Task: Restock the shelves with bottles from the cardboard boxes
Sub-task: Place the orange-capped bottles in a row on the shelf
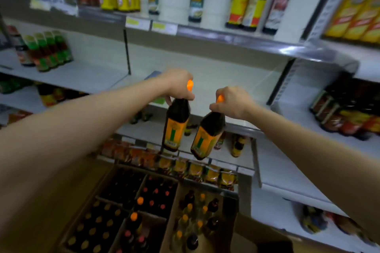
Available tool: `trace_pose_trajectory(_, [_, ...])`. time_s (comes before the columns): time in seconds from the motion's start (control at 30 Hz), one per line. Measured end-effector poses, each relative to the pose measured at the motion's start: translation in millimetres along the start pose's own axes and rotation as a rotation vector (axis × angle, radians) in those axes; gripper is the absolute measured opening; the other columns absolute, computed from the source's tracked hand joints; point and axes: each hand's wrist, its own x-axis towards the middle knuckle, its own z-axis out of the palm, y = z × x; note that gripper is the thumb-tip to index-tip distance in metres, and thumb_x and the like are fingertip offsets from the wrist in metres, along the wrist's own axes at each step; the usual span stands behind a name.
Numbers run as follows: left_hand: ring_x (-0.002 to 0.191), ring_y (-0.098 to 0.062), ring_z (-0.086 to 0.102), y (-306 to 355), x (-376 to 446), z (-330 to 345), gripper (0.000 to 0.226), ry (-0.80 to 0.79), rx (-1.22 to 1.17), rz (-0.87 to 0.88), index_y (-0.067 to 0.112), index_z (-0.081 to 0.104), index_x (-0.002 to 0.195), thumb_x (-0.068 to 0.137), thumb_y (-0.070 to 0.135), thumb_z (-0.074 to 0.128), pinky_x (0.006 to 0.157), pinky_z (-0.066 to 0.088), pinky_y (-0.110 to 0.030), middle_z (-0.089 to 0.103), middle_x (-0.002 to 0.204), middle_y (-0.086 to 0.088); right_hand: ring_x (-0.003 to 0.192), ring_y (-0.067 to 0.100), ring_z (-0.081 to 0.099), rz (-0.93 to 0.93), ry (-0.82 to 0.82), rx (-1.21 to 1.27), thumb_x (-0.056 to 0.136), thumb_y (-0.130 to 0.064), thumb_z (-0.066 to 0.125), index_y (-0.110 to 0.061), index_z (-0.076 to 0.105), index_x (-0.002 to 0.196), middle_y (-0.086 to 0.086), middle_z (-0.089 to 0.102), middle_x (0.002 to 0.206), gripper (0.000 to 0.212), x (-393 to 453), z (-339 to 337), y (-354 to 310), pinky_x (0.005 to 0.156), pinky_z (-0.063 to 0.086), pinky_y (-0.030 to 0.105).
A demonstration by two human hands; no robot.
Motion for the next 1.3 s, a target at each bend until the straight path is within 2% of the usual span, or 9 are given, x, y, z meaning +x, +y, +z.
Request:
trace_pose_trajectory(0.13, [0.059,-0.019,0.056,68,7,-47,0.028,0.059,-0.062,0.095,0.014,0.045,0.073,0.084,0.027,0.068,0.031,0.043,-0.021,0.051,0.085,-0.009,0.085,0.029,0.057,0.113,0.071,0.046,0.086,-0.036,0.061,-0.001,0.063,0.095,0.016,0.061,0.091,0.036,-26,-61,38,0.071,0.047,0.037])
trace_pose_trajectory(0.27, [0.057,-0.019,0.058,154,19,-73,0.026,0.128,-0.066,0.184,0.01,0.053,0.078,0.079,0.03,0.07,0.03,0.041,-0.019,0.053,0.074,-0.007,0.076,0.029,0.057,0.229,0.158,0.076,0.083,-0.034,0.063,0.001,0.061,0.083,0.015,0.057,0.076,0.035,-62,-118,94,0.068,0.049,0.037])
trace_pose_trajectory(0.4, [0.055,-0.021,0.057,254,31,-80,0.033,0.137,-0.05,0.287,0.011,0.049,0.071,0.077,0.035,0.07,0.028,0.038,-0.017,0.052,0.073,-0.007,0.062,0.021,0.051,0.34,0.255,0.086,0.081,-0.033,0.065,-0.009,0.049,0.064,0.005,0.051,0.061,0.033,-113,-176,167,0.054,0.04,0.03])
trace_pose_trajectory(0.6, [0.049,-0.02,0.051,409,34,-80,0.028,0.123,-0.156,0.424,0.007,0.05,0.073,0.077,0.028,0.068,0.032,0.038,-0.018,0.053,0.064,-0.008,0.054,0.02,0.049,0.467,0.391,0.123,0.077,-0.028,0.067,-0.009,0.055,0.069,0.006,0.05,0.059,0.024,-213,-253,271,0.053,0.037,0.026])
trace_pose_trajectory(0.87, [0.051,-0.018,0.048,600,38,-69,0.034,0.062,-0.299,0.649,0.008,0.045,0.068,0.08,0.027,0.069,0.04,0.041,-0.023,0.049,0.06,-0.007,0.059,0.019,0.042,0.669,0.614,0.108,0.073,-0.023,0.066,-0.016,0.042,0.064,0.0,0.041,0.063,0.027,-333,-322,394,0.058,0.033,0.029])
trace_pose_trajectory(1.03, [0.05,-0.016,0.045,709,50,-53,0.032,0.043,-0.327,0.763,0.008,0.047,0.071,0.08,0.029,0.069,0.039,0.037,-0.021,0.049,0.062,-0.005,0.057,0.011,0.038,0.752,0.663,0.057,0.077,-0.027,0.065,-0.026,0.035,0.062,-0.009,0.033,0.064,0.033,-386,-354,476,0.056,0.033,0.025])
trace_pose_trajectory(1.2, [0.043,-0.016,0.042,820,80,-23,0.034,-0.012,-0.414,0.845,0.009,0.045,0.068,0.079,0.028,0.071,0.037,0.035,-0.022,0.044,0.056,-0.004,0.055,0.012,0.039,0.814,0.674,0.016,0.078,-0.025,0.065,-0.024,0.044,0.062,-0.008,0.036,0.062,0.026,-427,-381,567,0.053,0.032,0.024])
trace_pose_trajectory(1.23, [0.043,-0.016,0.041,842,86,-19,0.035,-0.027,-0.427,0.854,0.009,0.044,0.067,0.081,0.028,0.07,0.036,0.035,-0.021,0.043,0.056,-0.004,0.055,0.016,0.039,0.827,0.671,0.014,0.077,-0.024,0.065,-0.016,0.056,0.068,-0.004,0.04,0.062,0.015,-433,-388,583,0.055,0.032,0.025])
trace_pose_trajectory(1.3, [0.046,-0.015,0.044,885,94,-9,0.036,-0.042,-0.432,0.874,0.01,0.044,0.066,0.081,0.03,0.07,0.036,0.037,-0.021,0.043,0.058,-0.003,0.06,0.019,0.04,0.841,0.665,0.01,0.076,-0.024,0.066,-0.002,0.064,0.078,0.007,0.04,0.063,0.022,-445,-401,615,0.059,0.032,0.029])
